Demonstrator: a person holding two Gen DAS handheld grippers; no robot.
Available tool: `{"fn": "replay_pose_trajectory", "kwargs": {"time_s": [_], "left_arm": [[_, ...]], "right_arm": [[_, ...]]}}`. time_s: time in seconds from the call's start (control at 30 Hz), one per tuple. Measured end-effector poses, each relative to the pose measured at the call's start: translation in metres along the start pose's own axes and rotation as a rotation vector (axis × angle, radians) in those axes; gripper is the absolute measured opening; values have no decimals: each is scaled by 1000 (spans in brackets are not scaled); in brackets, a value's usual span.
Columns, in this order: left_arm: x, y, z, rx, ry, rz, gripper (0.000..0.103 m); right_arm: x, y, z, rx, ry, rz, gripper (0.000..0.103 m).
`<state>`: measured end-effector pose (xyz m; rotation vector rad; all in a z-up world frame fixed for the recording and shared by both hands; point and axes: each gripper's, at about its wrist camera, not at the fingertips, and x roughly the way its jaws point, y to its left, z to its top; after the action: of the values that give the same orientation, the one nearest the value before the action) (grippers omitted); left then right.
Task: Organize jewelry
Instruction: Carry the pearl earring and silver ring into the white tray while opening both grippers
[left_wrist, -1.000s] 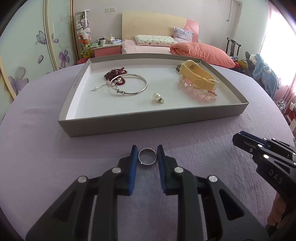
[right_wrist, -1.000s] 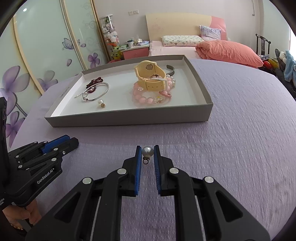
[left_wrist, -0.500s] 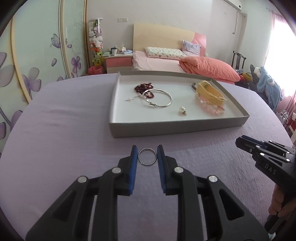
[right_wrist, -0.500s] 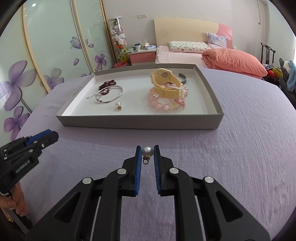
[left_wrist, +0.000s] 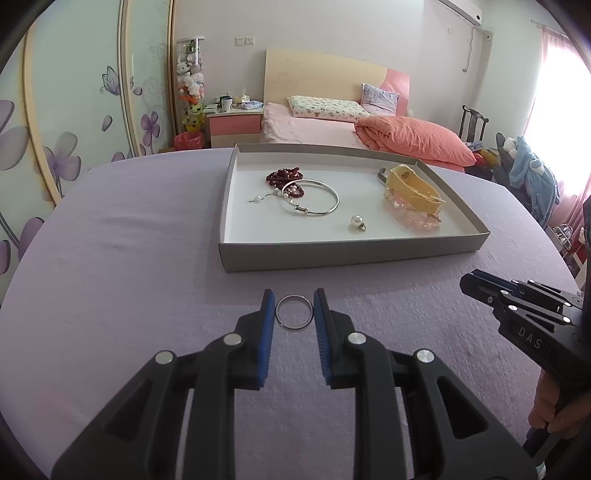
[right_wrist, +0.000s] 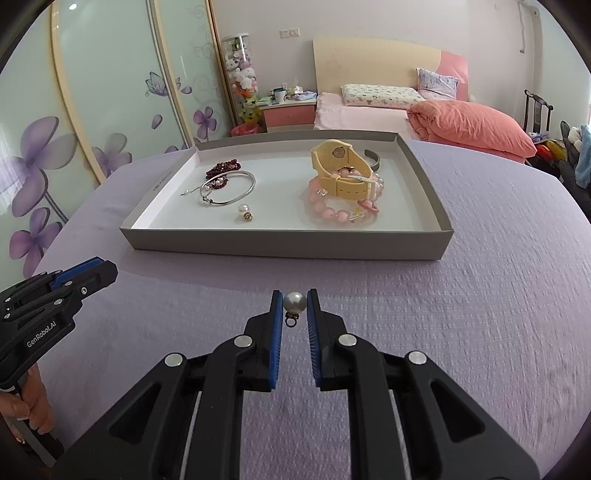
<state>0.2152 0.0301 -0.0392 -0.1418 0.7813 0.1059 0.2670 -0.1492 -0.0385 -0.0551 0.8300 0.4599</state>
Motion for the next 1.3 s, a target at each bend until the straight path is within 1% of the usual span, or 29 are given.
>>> {"fn": "replay_pose_trajectory", "kwargs": {"time_s": [0.13,0.23,0.37,0.53,0.8,1.13,1.17,1.2,1.23,1.3], "left_arm": [[0,-1,11,-2,-17,-8,22],[1,-1,21,-6,-39,-10,22],[6,-1,45,-23,-84,-23,22],[23,-5,72,-23,-137,-27,22],[61,-15,94,-14,-105,-41,22],[86,-17,97,-13,-83,-54,22],[87,-17,97,-14,-82,-55,22],[88,-17,96,-15,-79,-57,22],[90,-18,95,-15,-77,-58,22],[92,-19,95,-12,-73,-59,22]], "right_arm": [[-4,-3,11,-2,-27,-3,14],[-8,-8,29,10,-67,-10,14],[-8,-13,53,16,-122,-14,14],[14,-21,79,37,-161,-7,14],[49,-14,87,-2,-129,25,14],[57,-12,89,-12,-132,36,15],[58,-13,89,-9,-128,34,16],[57,-14,89,-5,-127,32,22],[57,-15,88,-2,-129,29,34],[56,-17,87,1,-137,22,46]]}}
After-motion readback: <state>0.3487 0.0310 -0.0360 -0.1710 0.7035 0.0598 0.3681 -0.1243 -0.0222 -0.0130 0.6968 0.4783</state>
